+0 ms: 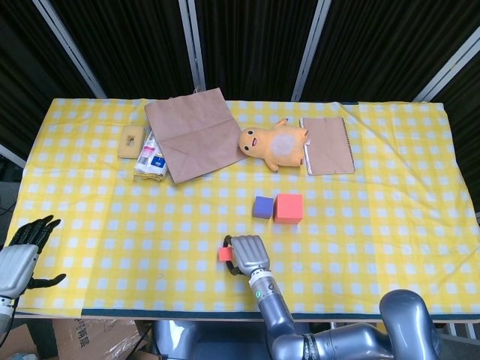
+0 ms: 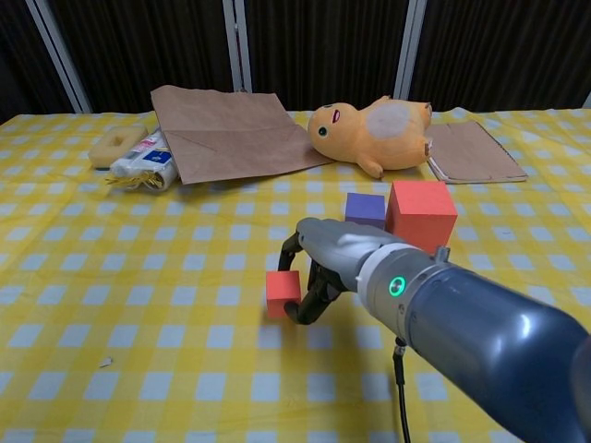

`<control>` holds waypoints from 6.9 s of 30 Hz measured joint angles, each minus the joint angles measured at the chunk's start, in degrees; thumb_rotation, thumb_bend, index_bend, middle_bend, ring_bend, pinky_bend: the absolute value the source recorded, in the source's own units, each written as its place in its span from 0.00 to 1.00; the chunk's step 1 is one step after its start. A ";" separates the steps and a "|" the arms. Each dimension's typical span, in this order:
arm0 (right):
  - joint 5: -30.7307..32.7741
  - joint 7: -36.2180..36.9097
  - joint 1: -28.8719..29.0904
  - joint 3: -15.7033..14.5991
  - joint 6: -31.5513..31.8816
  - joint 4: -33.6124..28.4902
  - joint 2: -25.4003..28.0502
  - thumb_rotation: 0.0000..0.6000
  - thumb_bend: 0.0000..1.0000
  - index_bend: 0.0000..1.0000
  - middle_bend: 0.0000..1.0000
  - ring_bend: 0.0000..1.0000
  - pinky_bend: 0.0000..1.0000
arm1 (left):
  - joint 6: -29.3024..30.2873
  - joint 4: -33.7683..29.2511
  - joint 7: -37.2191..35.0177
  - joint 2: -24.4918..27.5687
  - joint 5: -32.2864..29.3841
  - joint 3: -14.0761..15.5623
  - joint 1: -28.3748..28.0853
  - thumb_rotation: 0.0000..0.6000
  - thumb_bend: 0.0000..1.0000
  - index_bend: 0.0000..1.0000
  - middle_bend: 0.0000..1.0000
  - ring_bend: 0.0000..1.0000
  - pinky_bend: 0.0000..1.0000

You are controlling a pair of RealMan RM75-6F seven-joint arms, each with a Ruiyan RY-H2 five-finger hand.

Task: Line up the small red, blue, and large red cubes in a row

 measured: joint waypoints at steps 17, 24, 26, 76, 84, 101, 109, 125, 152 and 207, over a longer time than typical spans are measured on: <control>-0.18 5.91 1.58 7.82 -6.87 13.88 2.58 1.00 0.50 0.48 1.00 1.00 1.00 | -1.49 -0.62 0.50 0.23 -1.56 -0.17 -0.49 1.00 0.00 0.00 0.00 0.00 0.00; 0.33 8.43 2.32 8.62 -9.95 18.72 1.87 1.00 0.50 0.48 1.00 1.00 1.00 | -1.86 -0.91 0.80 0.32 -1.99 -0.16 -0.60 1.00 0.00 0.00 0.00 0.00 0.00; 0.47 8.80 2.55 8.73 -10.53 19.64 1.58 1.00 0.50 0.48 1.00 1.00 1.00 | -1.95 -0.98 0.80 0.35 -2.12 -0.18 -0.62 1.00 0.00 0.00 0.00 0.00 0.00; 6.23 1.80 4.38 3.70 -6.96 7.74 1.70 1.00 0.50 0.11 1.00 1.00 1.00 | -2.07 -1.30 -0.11 0.78 -1.34 0.13 -0.79 1.00 0.00 0.00 0.00 0.00 0.00; 6.68 2.41 4.81 3.49 -7.55 10.39 -0.23 1.00 0.50 0.08 1.00 1.00 1.00 | -2.43 -1.39 -0.43 0.95 -1.22 0.24 -0.95 1.00 0.00 0.00 0.00 0.00 0.00; 8.17 1.71 5.40 3.87 -7.77 16.50 -2.68 1.00 0.50 0.04 1.00 1.00 1.00 | -3.25 -1.75 -0.57 1.19 -1.83 0.29 -1.20 1.00 0.00 0.00 0.00 0.00 0.00; 9.18 0.94 4.48 3.81 -6.18 16.15 -2.88 1.00 0.50 0.01 1.00 1.00 1.00 | -3.09 -1.86 -0.89 1.26 -1.51 0.37 -1.17 1.00 0.00 0.00 0.00 0.00 0.00; 9.39 -0.05 2.53 3.82 -3.38 12.45 -1.89 1.00 0.50 0.00 1.00 1.00 1.00 | -2.84 -2.03 -1.00 1.27 -1.47 0.45 -1.01 1.00 0.00 0.00 0.00 0.00 0.00; 8.97 -0.08 3.16 5.53 -4.88 16.94 -4.76 1.00 0.50 0.00 1.00 1.00 1.00 | -3.48 -2.23 -2.34 1.84 -1.46 0.58 -1.21 1.00 0.00 0.00 0.00 0.00 0.00; -13.07 2.32 -7.74 -2.28 5.67 -10.82 14.95 1.00 0.50 0.00 0.45 0.46 0.49 | 0.61 -1.18 -2.16 0.57 0.93 0.26 -0.11 1.00 0.00 0.00 0.00 0.00 0.00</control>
